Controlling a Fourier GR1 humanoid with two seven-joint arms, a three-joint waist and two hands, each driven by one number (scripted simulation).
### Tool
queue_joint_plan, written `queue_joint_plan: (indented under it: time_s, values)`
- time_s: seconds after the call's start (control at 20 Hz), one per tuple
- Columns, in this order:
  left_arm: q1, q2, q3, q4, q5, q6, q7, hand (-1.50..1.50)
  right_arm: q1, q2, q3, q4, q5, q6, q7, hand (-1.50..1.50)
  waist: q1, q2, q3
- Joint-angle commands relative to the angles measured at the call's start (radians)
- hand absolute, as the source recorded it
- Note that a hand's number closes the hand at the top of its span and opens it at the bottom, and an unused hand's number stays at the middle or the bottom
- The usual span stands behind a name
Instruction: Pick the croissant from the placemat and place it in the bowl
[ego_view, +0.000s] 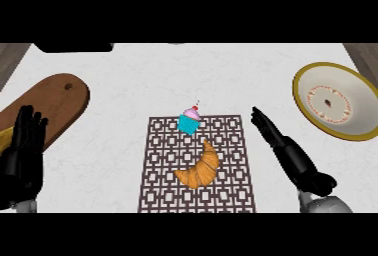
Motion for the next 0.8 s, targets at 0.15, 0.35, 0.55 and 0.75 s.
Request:
queue_joint_plan:
  time_s: [0.15,0.35,0.55,0.75]
  values:
    - [-0.172,0.113,-0.031,0.021,-0.127,0.001,0.140,0.00,0.064,0.068,-0.104,-0.024,-0.167,0.041,-0.125,1.50,-0.023,-0.008,-0.016]
    - [-0.115,0.121,-0.045,0.042,-0.140,-0.020,0.106,0.00,0.132,0.066,-0.309,0.046,-0.012,-0.349,-0.094,1.50,-0.105,-0.009,-0.019]
    - [-0.219,0.095,-0.122,0.038,-0.186,-0.037,0.204,0.00,0.302,0.202,-0.226,-0.041,-0.059,-0.268,-0.397,-1.50,-0.023,-0.011,-0.017]
    - [-0.283,0.060,-0.151,0.040,-0.216,-0.027,0.263,0.00,0.366,0.088,-0.143,-0.154,0.125,-0.280,-0.380,-1.50,-0.016,-0.012,-0.019]
